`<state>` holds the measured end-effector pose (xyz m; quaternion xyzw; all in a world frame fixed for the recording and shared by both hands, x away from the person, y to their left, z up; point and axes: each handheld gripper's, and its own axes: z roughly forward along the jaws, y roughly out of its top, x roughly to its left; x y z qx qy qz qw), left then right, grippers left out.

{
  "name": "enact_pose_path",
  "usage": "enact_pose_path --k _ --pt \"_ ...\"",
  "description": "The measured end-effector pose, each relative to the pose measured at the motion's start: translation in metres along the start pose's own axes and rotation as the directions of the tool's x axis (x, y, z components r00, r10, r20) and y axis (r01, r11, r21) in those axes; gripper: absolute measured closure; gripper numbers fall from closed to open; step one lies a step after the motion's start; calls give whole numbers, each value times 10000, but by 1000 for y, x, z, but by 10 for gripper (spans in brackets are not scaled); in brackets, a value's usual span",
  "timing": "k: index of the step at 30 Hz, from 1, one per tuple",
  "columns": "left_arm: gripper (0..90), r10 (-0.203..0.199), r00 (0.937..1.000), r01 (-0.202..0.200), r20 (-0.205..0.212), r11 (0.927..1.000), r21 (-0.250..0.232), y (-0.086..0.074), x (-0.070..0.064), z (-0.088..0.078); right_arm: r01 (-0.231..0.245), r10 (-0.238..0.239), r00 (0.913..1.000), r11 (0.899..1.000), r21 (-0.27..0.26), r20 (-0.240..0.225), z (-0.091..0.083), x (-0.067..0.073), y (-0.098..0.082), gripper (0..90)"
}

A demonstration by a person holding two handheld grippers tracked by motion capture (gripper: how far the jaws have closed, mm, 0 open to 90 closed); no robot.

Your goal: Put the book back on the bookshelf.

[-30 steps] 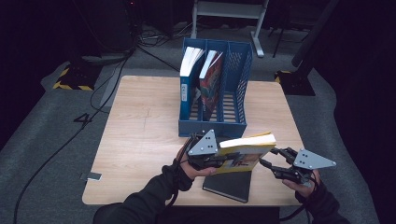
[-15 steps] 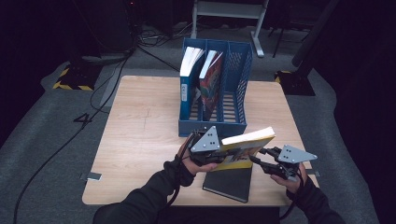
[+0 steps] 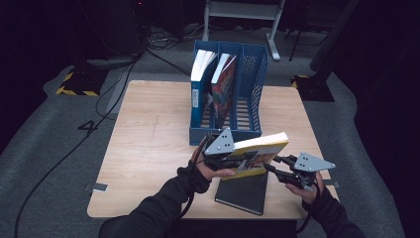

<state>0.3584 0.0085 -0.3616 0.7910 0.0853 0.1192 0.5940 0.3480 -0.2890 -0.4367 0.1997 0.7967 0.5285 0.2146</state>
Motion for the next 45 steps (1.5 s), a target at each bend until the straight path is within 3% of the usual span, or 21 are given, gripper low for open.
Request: enact_pose_path --k 4,7,11,19,25,30,38,44,45 --pt "736 -17 10000 18 -94 9999 107 1 -1 0 -8 8 10000 10000 21 83 0 0 0 588" --pt "743 -95 9996 99 -263 9999 140 2 -2 0 -91 90 10000 9998 200 23 -2 -1 -2 461" --pt "746 -207 9987 219 -466 9995 249 4 0 1 -329 329 9995 9987 380 5 -8 -9 -8 395" --pt "751 -439 9909 465 -1269 9988 173 9 11 -1 -718 647 9945 9938 848 827 -19 -30 -20 384" --pt "751 -490 9818 467 -1833 9988 -165 18 19 -10 -887 768 9909 9902 1080 1105 -19 -36 -24 355" --pt "751 -837 9655 706 -2465 9956 -616 20 27 -21 -1193 1016 9841 9857 1189 1454 -19 -41 -30 334" --pt "751 -1522 9229 1071 -3537 9838 -1438 22 48 -40 -1220 990 9840 9803 1551 1483 -16 -42 -33 347" --pt "752 -1744 8836 1135 -4346 9802 -1624 31 59 -46 -1126 892 9861 9791 1694 1401 -14 -41 -34 350" --pt "752 -1744 8836 1135 -4346 9802 -1624 31 59 -46 -1126 892 9861 9791 1694 1401 -14 -41 -34 350"
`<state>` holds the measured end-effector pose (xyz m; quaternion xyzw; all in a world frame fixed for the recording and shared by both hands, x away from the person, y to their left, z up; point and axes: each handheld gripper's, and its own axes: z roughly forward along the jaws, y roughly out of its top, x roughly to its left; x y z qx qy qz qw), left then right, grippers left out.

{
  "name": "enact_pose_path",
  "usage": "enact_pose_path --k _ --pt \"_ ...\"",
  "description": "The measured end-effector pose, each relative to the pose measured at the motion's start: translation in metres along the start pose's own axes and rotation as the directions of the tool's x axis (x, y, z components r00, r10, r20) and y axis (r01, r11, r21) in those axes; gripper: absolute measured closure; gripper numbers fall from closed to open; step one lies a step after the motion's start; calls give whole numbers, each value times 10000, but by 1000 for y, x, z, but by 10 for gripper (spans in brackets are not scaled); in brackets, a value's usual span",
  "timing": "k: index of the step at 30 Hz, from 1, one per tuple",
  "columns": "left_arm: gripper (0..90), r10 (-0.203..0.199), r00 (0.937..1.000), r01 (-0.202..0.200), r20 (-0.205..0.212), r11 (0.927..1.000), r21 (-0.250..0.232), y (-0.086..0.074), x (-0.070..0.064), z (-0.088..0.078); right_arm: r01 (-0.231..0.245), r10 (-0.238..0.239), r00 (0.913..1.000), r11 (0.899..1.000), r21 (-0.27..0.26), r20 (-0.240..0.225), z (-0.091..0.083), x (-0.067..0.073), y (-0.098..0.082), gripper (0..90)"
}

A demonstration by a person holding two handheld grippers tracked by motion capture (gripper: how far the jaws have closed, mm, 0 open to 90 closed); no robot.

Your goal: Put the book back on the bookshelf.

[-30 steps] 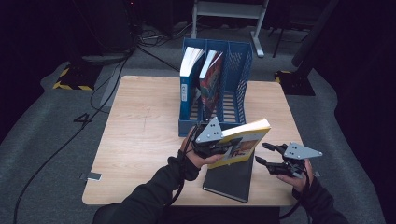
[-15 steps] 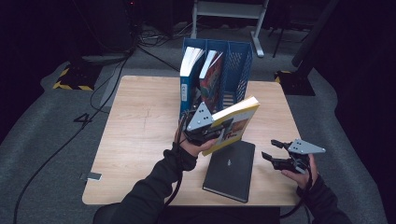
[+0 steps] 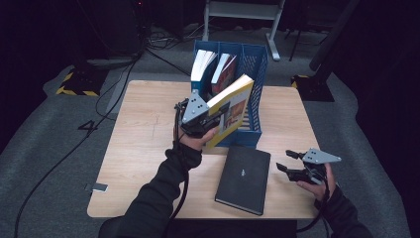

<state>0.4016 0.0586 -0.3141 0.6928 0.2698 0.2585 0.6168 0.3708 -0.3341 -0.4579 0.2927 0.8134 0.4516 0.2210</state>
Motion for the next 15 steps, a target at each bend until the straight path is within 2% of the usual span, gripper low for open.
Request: enact_pose_path --k 1,4,9,10,15 --pt "752 13 9996 -11 -296 10000 66 3 3 4 -39 39 10000 10000 -26 32 0 0 0 350" --pt "752 -59 9977 73 -673 9998 202 5 8 10 2 -2 10000 10000 -32 31 0 0 0 350" --pt "752 -130 9955 164 -938 9992 352 7 12 20 61 -62 10000 10000 72 53 1 0 -1 350" --pt "752 -113 9927 170 -1202 9988 467 7 12 27 84 -85 10000 9999 90 50 2 0 -1 350" --pt "752 -148 9886 237 -1497 9980 581 7 15 36 105 -106 9999 9999 113 73 1 0 -1 350"
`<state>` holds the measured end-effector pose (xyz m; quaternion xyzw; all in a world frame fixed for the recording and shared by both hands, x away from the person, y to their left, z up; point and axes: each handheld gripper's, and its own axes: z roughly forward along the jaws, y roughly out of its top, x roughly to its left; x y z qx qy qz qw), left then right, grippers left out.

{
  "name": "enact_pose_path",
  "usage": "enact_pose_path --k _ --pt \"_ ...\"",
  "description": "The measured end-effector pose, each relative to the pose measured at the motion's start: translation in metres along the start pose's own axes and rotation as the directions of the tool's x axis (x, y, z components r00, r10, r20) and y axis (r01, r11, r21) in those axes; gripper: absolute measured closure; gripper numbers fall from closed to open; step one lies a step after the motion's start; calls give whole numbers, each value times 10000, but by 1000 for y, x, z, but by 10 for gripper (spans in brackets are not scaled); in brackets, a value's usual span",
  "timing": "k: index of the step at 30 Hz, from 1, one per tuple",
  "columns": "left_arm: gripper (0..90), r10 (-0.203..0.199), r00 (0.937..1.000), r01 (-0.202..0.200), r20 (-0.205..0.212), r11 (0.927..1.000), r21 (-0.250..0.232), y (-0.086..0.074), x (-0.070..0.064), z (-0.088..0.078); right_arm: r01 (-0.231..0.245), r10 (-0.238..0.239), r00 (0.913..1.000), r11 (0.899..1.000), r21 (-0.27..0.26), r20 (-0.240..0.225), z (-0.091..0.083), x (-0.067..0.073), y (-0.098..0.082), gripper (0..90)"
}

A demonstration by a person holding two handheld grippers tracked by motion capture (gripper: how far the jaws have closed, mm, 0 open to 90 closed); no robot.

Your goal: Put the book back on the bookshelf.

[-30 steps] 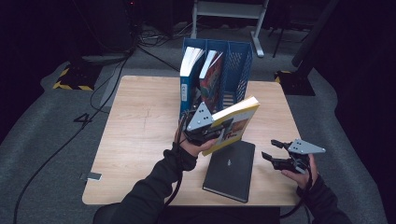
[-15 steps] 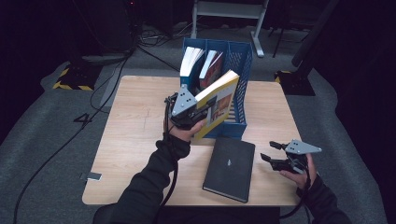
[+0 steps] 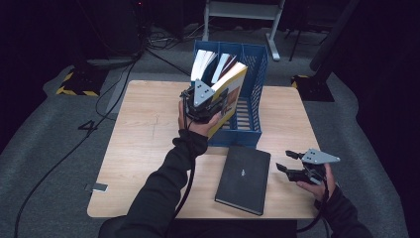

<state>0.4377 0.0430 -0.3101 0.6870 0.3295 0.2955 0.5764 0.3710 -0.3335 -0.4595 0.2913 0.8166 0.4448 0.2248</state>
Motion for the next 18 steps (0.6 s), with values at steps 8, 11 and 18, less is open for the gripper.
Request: enact_pose_path --k 8,11,18 --pt "752 -130 9985 140 -528 9997 193 2 2 21 12 -12 10000 10000 -52 20 -1 0 0 350" --pt "753 -314 9971 333 -690 9991 270 3 3 30 0 0 10000 10000 -80 9 -1 -1 0 350" --pt "753 -349 9924 401 -1176 9983 418 6 2 49 -16 16 10000 9999 -107 22 -1 -1 0 350"
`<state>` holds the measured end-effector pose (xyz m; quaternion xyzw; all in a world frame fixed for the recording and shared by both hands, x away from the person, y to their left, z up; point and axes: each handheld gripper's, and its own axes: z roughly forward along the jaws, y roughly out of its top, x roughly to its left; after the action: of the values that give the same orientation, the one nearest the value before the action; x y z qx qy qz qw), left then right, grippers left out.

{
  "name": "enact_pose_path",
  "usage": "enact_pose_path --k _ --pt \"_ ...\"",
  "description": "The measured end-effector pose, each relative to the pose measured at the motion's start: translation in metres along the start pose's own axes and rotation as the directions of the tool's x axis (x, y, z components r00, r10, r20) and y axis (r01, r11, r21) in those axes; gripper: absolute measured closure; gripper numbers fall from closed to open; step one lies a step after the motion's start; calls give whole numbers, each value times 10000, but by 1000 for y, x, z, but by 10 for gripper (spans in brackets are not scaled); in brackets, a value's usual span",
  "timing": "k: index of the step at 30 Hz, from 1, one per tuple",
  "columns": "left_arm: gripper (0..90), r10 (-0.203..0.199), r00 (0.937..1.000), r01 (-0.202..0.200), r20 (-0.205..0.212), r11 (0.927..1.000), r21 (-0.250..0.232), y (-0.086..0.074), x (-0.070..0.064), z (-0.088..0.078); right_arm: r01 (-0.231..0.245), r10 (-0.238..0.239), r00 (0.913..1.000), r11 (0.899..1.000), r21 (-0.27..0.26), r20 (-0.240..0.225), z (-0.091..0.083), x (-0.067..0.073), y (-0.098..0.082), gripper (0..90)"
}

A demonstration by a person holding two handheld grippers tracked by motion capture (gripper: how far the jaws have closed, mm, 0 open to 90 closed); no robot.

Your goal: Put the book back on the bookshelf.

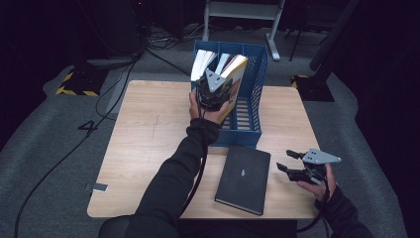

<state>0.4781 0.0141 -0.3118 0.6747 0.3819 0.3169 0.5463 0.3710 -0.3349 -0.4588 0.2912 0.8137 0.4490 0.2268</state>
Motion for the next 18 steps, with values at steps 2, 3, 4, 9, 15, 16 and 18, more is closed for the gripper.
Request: enact_pose_path --k 2,3,4,9,15,16,18 --pt "752 -79 9999 79 -88 10000 -2 1 0 3 -23 23 10000 10000 8 -7 0 0 0 350" --pt "752 -85 9999 85 -128 10000 11 1 -1 5 -6 6 10000 10000 -2 -11 0 0 0 350" --pt "752 -72 9998 72 -194 10000 32 2 -1 8 -6 6 10000 10000 -13 -6 0 0 0 349" --pt "752 -288 9980 296 -567 9995 124 4 -4 25 -17 17 10000 10000 13 -21 0 0 0 348" --pt "752 -306 9957 322 -879 9993 164 3 -7 40 10 -10 10000 10000 -18 -58 0 0 0 348" --pt "752 -367 9950 383 -925 9991 156 2 -7 42 10 -10 10000 10000 -18 -58 0 0 0 348" --pt "752 -509 9936 530 -1003 9984 182 -1 -6 47 18 -18 10000 10000 -20 -93 0 0 -1 348"
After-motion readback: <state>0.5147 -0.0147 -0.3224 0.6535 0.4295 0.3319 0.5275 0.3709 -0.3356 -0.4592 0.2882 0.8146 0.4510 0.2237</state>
